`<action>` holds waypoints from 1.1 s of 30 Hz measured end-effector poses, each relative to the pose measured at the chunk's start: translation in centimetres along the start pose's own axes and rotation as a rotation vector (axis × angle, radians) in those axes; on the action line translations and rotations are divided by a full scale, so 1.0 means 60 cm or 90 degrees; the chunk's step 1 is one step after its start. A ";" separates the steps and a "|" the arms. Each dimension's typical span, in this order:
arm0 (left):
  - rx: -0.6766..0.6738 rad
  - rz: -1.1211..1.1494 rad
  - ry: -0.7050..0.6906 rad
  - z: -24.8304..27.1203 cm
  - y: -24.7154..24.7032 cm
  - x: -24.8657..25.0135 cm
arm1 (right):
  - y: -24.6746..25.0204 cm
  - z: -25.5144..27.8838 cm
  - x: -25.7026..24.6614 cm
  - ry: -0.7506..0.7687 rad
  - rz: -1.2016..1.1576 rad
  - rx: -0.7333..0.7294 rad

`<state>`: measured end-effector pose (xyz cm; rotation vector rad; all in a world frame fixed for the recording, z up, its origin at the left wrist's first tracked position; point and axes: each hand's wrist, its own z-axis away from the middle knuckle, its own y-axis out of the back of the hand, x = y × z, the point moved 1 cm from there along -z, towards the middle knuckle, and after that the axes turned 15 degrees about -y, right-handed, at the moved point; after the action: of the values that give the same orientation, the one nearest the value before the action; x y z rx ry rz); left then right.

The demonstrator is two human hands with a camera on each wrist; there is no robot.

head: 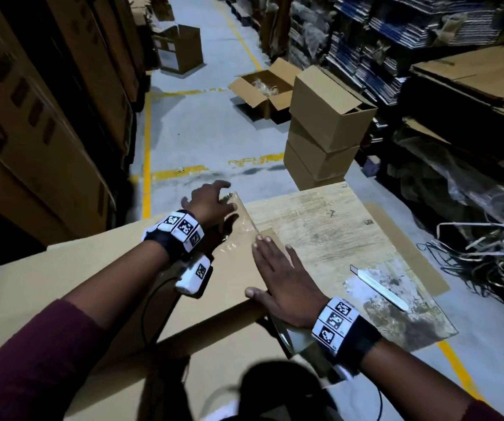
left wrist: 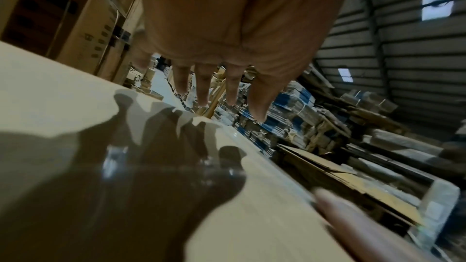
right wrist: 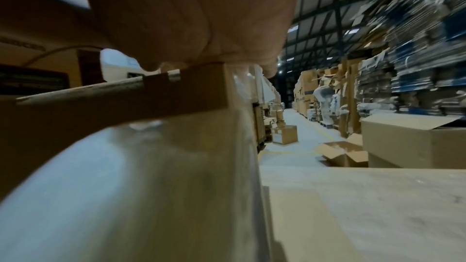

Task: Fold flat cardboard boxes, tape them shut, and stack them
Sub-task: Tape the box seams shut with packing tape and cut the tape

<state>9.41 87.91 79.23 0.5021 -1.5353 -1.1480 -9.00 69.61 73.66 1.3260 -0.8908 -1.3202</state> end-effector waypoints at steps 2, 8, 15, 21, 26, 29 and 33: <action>0.013 0.132 -0.054 0.050 -0.019 0.017 | -0.006 -0.008 -0.004 0.016 0.000 -0.017; 0.183 0.237 -0.049 0.183 -0.080 0.087 | 0.012 -0.017 0.054 0.013 -0.420 -0.108; 0.080 0.031 0.060 0.287 -0.197 0.178 | -0.086 -0.058 0.361 -0.356 -0.131 -0.141; 0.191 0.242 0.265 0.326 -0.306 0.215 | -0.173 0.010 0.498 -0.331 0.219 -0.247; 0.328 0.648 0.369 0.299 -0.323 0.271 | -0.172 0.009 0.499 -0.377 0.012 -0.316; 0.379 0.712 0.416 0.282 -0.328 0.288 | -0.122 0.014 0.454 -0.383 -0.236 -0.262; 0.425 0.729 0.403 0.284 -0.322 0.281 | -0.018 0.027 0.357 -0.231 -0.620 -0.221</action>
<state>-16.37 72.60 72.34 0.2712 -1.2538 0.4001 -8.06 48.92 67.93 1.2869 -0.1622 -2.3929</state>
